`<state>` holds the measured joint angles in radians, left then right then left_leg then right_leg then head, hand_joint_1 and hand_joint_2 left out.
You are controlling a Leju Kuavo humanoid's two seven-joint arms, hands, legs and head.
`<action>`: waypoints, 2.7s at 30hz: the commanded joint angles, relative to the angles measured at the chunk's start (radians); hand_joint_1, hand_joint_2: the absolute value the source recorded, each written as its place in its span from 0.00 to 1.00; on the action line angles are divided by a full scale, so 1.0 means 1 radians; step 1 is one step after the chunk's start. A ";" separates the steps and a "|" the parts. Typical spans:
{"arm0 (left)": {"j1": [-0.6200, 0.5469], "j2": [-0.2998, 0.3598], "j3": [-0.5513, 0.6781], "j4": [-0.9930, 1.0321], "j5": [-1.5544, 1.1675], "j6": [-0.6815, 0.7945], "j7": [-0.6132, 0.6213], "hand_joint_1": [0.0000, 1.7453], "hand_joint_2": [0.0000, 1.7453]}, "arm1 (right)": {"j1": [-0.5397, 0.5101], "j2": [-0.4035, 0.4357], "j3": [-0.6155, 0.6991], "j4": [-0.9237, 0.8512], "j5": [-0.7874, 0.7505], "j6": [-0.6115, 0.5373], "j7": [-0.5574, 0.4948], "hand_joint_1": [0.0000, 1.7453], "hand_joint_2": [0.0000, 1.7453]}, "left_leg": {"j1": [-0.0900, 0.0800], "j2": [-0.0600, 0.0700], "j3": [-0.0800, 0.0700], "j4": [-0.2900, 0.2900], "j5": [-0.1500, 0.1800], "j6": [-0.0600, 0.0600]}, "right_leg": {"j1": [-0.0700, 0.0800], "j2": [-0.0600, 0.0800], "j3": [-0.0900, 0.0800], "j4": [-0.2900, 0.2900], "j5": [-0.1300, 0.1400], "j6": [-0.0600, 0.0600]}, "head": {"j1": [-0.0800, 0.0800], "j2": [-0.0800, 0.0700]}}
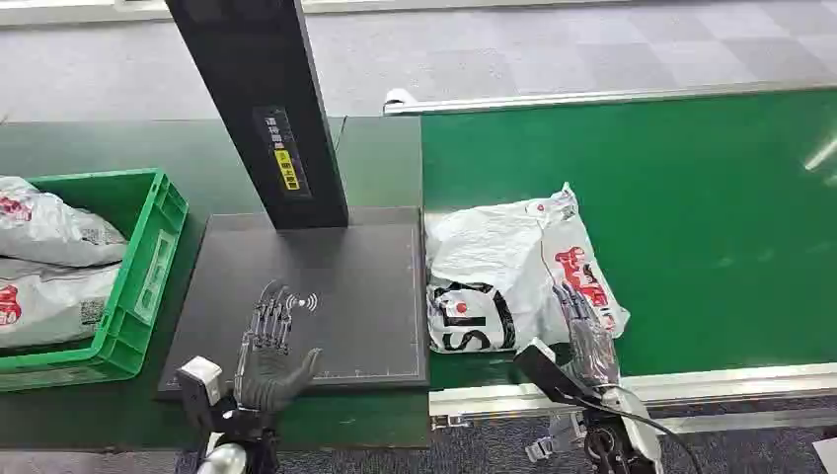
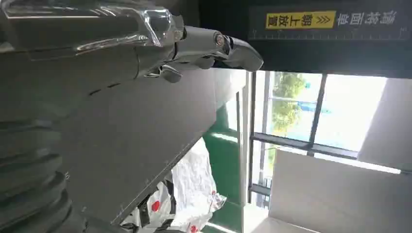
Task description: Moved the parcel from conveyor to table for the left to box.
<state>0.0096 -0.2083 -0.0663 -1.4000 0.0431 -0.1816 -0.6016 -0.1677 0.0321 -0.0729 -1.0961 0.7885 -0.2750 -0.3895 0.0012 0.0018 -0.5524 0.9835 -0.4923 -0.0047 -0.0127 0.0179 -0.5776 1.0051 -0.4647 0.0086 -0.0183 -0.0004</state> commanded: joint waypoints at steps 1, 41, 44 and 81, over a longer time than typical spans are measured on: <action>-0.053 0.038 -0.052 0.110 0.012 -0.012 -0.011 0.00 1.00 | -0.213 -0.022 -0.002 0.376 0.009 -0.010 -0.032 0.00 1.00 | 0.000 0.001 0.003 -0.003 0.001 -0.001 | 0.000 -0.001 0.003 -0.003 0.001 -0.001 | 0.000 0.000; -0.009 0.041 -0.056 -0.039 0.027 0.048 -0.006 0.00 1.00 | -0.076 0.066 -0.021 -0.023 -0.384 0.116 -0.149 1.00 1.00 | 0.000 -0.003 0.003 -0.001 0.000 -0.001 | 0.000 -0.004 0.004 0.000 -0.001 -0.001 | 0.000 0.000; 0.033 0.036 -0.053 -0.116 0.014 0.044 -0.007 0.00 1.00 | 0.082 0.063 -0.039 -0.332 -0.421 0.052 -0.139 1.00 1.00 | 0.000 -0.005 0.001 0.000 0.000 -0.001 | 0.000 -0.007 0.003 0.000 -0.002 -0.001 | 0.000 0.000; -0.051 0.069 0.014 -0.032 -0.040 0.156 0.040 0.00 1.00 | -0.312 0.207 0.536 0.237 -0.376 0.327 -0.124 1.00 1.00 | 0.001 0.000 0.004 -0.001 0.003 -0.001 | 0.001 -0.002 0.005 0.000 0.001 -0.001 | 0.000 0.000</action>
<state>-0.0067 -0.1648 -0.0824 -1.5076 -0.0004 -0.0347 -0.5692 -0.3700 0.1781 0.3009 -1.1388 0.4388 0.0366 -0.5131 0.0023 -0.0009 -0.5512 0.9834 -0.4894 -0.0047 -0.0115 0.0136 -0.5744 1.0059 -0.4646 0.0080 -0.0183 -0.0004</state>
